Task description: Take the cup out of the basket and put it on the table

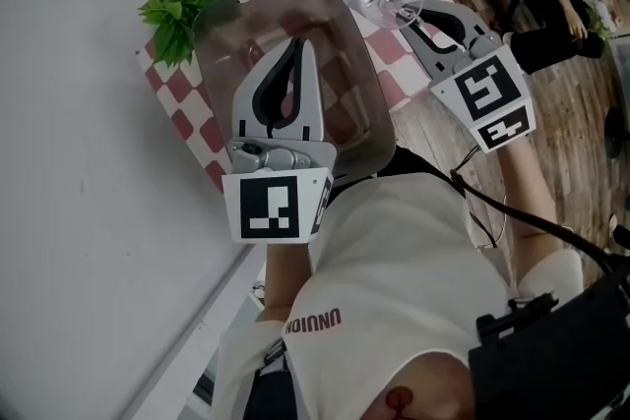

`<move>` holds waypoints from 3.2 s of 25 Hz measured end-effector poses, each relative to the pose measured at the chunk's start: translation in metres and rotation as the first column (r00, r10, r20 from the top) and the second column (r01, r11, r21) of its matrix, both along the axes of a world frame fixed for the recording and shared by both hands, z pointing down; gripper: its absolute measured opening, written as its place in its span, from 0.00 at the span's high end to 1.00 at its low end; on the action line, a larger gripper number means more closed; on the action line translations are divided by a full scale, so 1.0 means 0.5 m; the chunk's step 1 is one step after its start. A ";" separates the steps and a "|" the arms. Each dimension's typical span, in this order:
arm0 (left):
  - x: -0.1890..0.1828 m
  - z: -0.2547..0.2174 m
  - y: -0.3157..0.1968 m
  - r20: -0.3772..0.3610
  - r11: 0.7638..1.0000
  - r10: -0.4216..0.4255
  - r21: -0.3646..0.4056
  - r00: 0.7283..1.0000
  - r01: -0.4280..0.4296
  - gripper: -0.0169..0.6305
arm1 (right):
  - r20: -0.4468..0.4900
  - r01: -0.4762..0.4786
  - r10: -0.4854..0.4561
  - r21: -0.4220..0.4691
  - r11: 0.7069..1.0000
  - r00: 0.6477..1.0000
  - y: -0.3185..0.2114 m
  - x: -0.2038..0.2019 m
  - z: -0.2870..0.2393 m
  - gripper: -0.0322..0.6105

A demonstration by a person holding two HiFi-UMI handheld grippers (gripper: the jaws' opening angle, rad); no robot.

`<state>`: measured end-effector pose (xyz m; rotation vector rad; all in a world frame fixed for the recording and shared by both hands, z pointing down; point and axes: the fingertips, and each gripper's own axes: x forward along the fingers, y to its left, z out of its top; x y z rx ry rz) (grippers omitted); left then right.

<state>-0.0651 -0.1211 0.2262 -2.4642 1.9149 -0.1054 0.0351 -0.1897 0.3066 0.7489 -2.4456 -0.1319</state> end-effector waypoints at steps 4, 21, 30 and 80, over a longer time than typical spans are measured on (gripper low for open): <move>0.010 0.002 -0.008 0.000 1.000 0.008 -0.005 1.000 -0.008 0.96 | -0.003 -0.023 0.023 -0.014 1.000 1.000 -0.008 0.017 0.011 0.86; 0.042 0.012 -0.015 0.009 0.999 0.031 -0.018 0.999 -0.031 0.96 | -0.028 -0.094 0.091 -0.102 0.990 0.995 -0.002 0.069 0.099 0.86; 0.046 0.016 -0.013 0.003 0.999 0.029 -0.024 1.000 -0.029 0.96 | -0.046 -0.113 0.107 -0.151 0.982 0.993 0.006 0.081 0.146 0.86; 0.044 0.025 -0.016 0.017 0.999 0.009 -0.046 1.000 -0.008 0.96 | -0.172 -0.191 0.138 -0.350 0.917 0.975 0.088 0.110 0.363 0.86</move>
